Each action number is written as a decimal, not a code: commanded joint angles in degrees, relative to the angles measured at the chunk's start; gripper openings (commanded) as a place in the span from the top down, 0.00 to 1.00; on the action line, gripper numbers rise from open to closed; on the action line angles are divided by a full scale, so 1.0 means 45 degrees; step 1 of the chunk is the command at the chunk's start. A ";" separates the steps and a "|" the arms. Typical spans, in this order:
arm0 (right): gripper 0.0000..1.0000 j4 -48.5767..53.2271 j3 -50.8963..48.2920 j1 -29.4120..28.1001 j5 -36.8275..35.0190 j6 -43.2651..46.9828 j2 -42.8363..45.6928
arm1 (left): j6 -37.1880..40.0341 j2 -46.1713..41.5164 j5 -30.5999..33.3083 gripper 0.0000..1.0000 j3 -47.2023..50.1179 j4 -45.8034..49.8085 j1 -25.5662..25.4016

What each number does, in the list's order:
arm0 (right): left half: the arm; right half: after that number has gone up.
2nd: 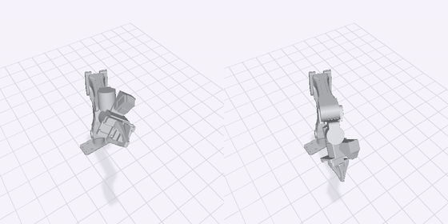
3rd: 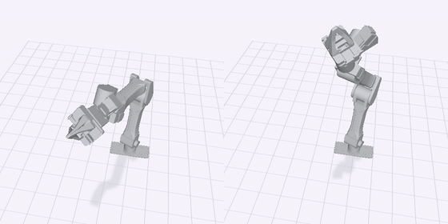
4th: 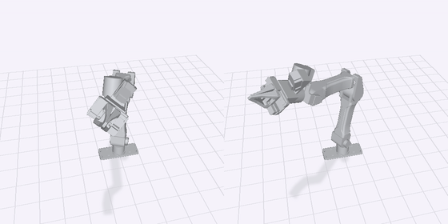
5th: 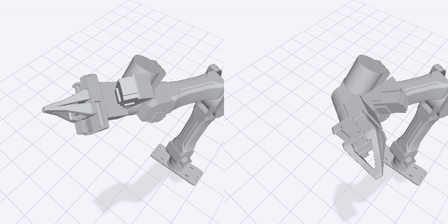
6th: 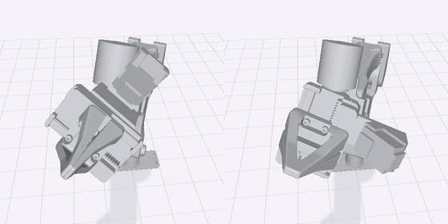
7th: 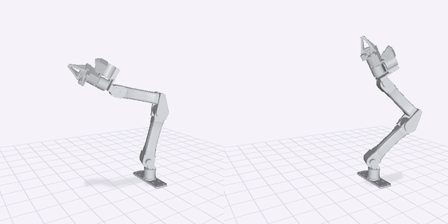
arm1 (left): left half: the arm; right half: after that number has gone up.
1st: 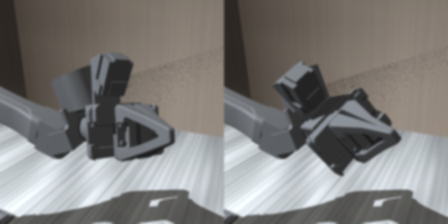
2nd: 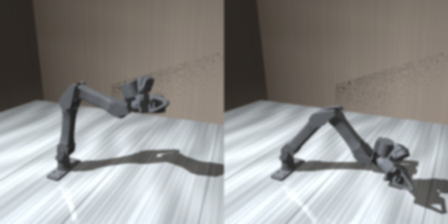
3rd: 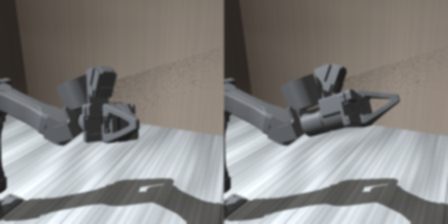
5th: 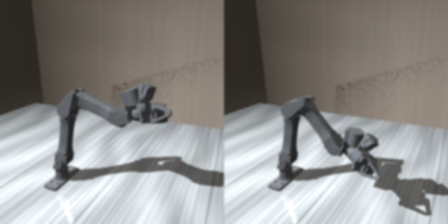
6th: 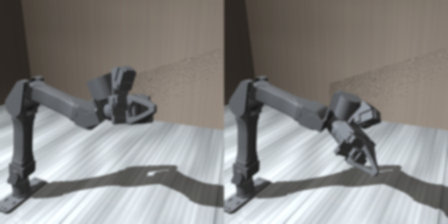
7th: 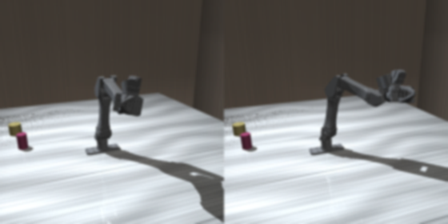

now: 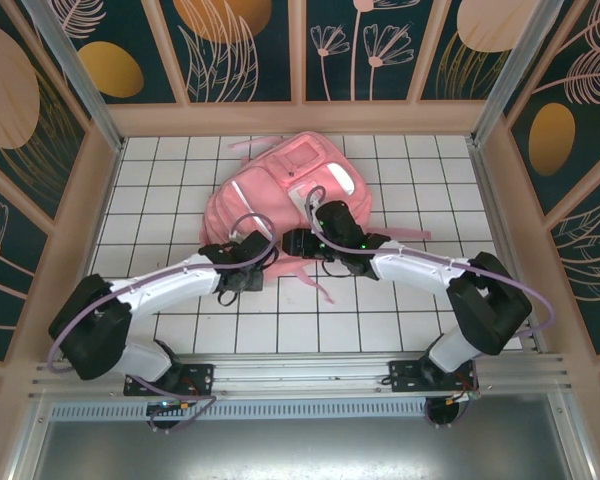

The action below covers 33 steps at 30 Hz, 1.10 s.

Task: Pack the student bag
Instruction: Zip the student bag at the top-center of the table.

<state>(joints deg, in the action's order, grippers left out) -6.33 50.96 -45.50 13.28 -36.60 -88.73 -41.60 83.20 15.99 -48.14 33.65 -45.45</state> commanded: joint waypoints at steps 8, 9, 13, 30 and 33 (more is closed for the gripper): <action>0.52 -0.0290 -0.0367 -0.0299 0.0218 0.0129 -0.0480 | 0.0668 0.1843 0.2111 0.54 -0.0808 -0.1306 0.0042; 0.53 -0.0257 -0.0368 -0.0327 0.0180 0.0184 -0.0492 | 0.0778 0.1913 0.2280 0.62 -0.0722 -0.1564 0.0042; 0.56 -0.0465 -0.0551 -0.0397 0.0232 0.0326 -0.0340 | 0.1234 0.2136 0.3301 0.98 -0.0435 -0.2399 0.0114; 0.51 -0.1464 -0.2053 0.0179 0.0287 -0.0481 0.1347 | 0.2644 -0.3762 0.1169 1.00 0.0979 -0.2758 0.0123; 0.47 -0.1908 -0.2040 0.0354 0.1036 -0.0777 0.1512 | 0.2702 -0.4061 0.0746 1.00 0.1250 -0.3215 0.0139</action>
<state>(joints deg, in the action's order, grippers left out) -10.37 42.22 -44.56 14.85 -38.28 -83.85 -31.05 65.87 21.78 -43.77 23.29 -44.97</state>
